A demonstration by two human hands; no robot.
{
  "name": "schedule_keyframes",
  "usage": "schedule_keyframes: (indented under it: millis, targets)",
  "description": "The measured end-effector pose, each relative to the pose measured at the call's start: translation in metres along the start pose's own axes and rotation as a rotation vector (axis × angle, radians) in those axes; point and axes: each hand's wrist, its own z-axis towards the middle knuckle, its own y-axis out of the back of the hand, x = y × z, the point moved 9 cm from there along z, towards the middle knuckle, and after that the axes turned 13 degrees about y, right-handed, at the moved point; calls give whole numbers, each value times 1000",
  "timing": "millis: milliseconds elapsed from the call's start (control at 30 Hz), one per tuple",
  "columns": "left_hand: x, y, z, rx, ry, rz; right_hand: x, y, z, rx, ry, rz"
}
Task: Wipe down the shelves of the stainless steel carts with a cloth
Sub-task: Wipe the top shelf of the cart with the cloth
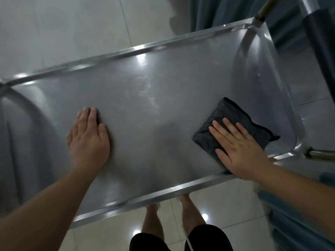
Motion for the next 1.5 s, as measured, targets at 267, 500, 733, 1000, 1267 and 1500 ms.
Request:
schedule_keyframes:
  millis: [267, 500, 733, 1000, 1267, 1500]
  targets:
    - [9, -15, 1, -37, -28, 11, -33, 61, 208, -115, -190, 85]
    - [12, -17, 5, -31, -25, 4, -58, 86, 283, -170, -303, 105]
    - [10, -17, 2, 1, -19, 9, 77, 26, 114, -168, -141, 117]
    - [10, -17, -1, -25, -32, 1, 160, -15, 44, -11, 88, 96]
    - [11, -17, 0, -38, -28, 5, 86, 60, 259, -158, -35, 87]
    - [10, -16, 2, -8, -12, 23, 67, 85, 344, -186, -117, 99]
